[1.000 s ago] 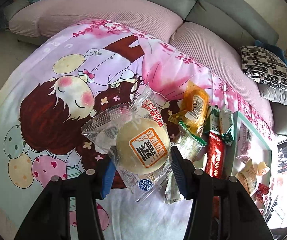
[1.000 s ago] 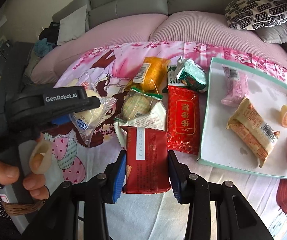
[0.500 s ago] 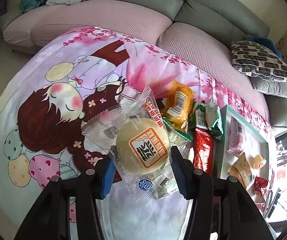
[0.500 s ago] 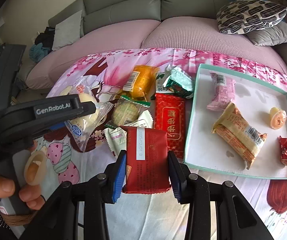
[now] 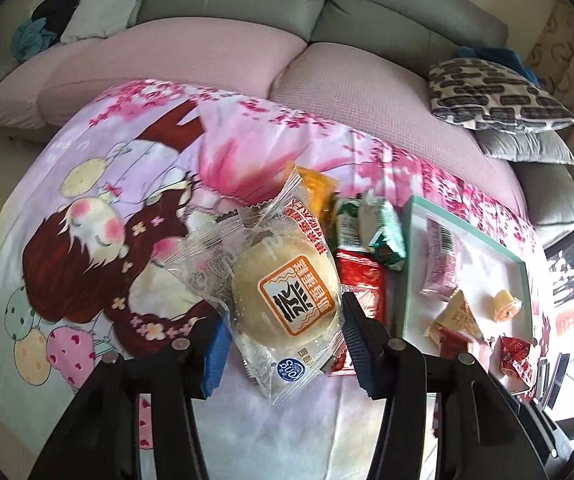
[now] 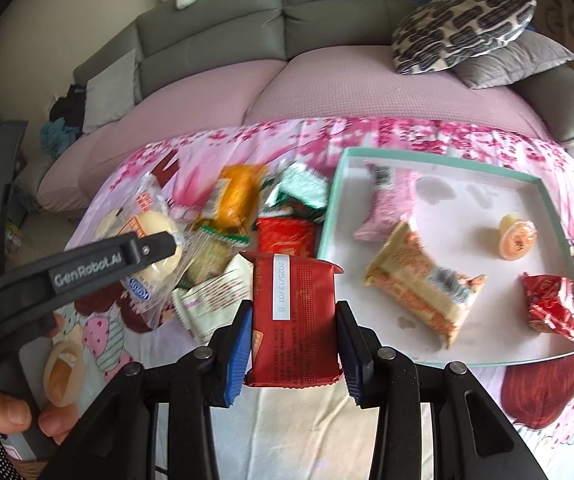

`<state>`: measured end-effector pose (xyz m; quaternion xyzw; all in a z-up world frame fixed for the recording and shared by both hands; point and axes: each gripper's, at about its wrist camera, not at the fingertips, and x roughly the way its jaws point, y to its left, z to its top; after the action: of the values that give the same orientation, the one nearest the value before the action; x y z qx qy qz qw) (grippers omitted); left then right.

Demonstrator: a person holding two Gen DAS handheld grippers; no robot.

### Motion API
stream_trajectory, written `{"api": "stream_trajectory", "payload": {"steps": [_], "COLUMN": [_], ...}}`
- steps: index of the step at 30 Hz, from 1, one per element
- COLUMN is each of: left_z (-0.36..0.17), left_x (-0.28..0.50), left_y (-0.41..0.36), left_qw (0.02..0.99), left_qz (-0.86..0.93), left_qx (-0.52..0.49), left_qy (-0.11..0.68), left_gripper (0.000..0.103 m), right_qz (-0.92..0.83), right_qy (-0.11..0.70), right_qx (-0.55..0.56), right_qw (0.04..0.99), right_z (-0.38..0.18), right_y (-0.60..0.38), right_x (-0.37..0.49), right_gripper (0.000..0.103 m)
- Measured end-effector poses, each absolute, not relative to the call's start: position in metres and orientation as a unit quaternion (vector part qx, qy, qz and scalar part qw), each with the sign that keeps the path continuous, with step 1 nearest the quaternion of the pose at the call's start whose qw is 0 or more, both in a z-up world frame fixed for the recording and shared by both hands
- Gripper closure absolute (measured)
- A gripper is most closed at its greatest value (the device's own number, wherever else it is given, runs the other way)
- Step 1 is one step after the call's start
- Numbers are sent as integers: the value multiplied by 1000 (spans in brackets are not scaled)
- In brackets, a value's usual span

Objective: Organize snacks
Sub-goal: 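Lift and carry both held snacks over the teal-rimmed tray, then open the left tool to drop the bun while the right tool drops the red pack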

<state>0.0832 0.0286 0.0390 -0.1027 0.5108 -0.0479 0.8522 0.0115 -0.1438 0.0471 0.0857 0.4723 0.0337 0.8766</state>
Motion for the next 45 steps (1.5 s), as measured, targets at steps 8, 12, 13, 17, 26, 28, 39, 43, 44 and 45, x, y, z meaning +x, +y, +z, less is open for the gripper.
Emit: {"api": "stream_trajectory", "payload": {"steps": [8, 12, 13, 17, 26, 28, 39, 43, 44, 45], "left_z": [57, 67, 69, 73, 57, 52, 42, 41, 42, 43], "left_x": [94, 102, 103, 109, 126, 129, 129, 127, 127, 127], "left_y": [-20, -52, -61, -96, -169, -181, -190, -180, -176, -172], "left_qw": [856, 858, 858, 853, 829, 825, 827, 833, 835, 837], "left_qz": [-92, -122, -130, -164, -215, -215, -196, -173, -169, -161], "left_qx": [-68, -48, -43, -26, 12, 19, 25, 18, 15, 12], "left_qy": [504, 497, 495, 494, 516, 521, 527, 525, 524, 523], "left_gripper": [49, 49, 49, 49, 49, 49, 34, 20, 19, 19], "right_qz": [-25, -64, -72, -101, -141, -145, -150, -149, -148, -148], "right_qy": [453, 437, 432, 420, 417, 420, 438, 439, 439, 441], "right_qx": [133, 150, 154, 168, 190, 192, 200, 199, 201, 201], "right_qw": [881, 885, 885, 886, 878, 875, 864, 863, 863, 862], "right_z": [57, 63, 64, 66, 56, 52, 39, 38, 38, 37], "right_y": [-206, -240, -248, -279, -323, -328, -335, -334, -334, -334], "right_x": [18, 19, 19, 19, 20, 21, 24, 24, 24, 24], "right_gripper": [61, 61, 61, 61, 61, 61, 61, 56, 50, 46]}}
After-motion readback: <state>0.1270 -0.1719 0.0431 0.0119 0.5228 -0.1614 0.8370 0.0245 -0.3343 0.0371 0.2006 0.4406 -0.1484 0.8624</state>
